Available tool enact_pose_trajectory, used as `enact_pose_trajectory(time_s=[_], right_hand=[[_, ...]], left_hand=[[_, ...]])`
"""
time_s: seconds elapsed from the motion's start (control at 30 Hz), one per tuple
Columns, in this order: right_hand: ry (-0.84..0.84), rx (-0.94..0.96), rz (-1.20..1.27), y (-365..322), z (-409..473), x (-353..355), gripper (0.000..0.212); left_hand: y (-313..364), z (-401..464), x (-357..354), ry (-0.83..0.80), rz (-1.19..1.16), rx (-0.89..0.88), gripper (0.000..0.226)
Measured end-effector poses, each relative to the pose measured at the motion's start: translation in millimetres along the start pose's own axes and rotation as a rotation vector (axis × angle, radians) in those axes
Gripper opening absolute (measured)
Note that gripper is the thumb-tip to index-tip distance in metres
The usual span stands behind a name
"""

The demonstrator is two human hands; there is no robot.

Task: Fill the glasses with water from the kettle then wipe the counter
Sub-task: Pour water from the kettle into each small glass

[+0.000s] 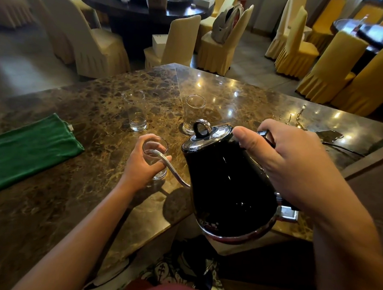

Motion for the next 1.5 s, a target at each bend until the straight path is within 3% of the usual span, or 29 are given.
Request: enact_pose_trajectory(time_s=[0.33, 0.73, 0.93, 1.13, 1.5], right_hand=[[0.056, 0.045, -0.006, 7, 4, 3, 0.045], [0.102, 0.102, -0.045, 8, 11, 3, 0.04], [0.13, 0.126, -0.043, 13, 15, 12, 0.039], [0.142, 0.15, 0.02, 23, 16, 12, 0.044], [0.103, 0.129, 0.05, 31, 16, 9, 0.045]], left_hand=[[-4, 5, 0, -0.058, -0.008, -0.005, 0.074], [-4, 17, 2, -0.258, -0.047, 0.021, 0.072], [-7, 19, -1, -0.321, -0.088, 0.03, 0.097], [-5, 23, -4, -0.405, -0.094, 0.046, 0.08], [-13, 26, -8, -0.461, -0.148, 0.096, 0.086]])
Point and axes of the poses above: each hand's wrist, its own z-axis towards the middle knuckle, its own x-axis out of the back of the hand, y = z × x, the point moved 9 cm from there along z, towards the middle knuckle, and after that the axes turned 9 degrees about -y, right-handed, at the moved point
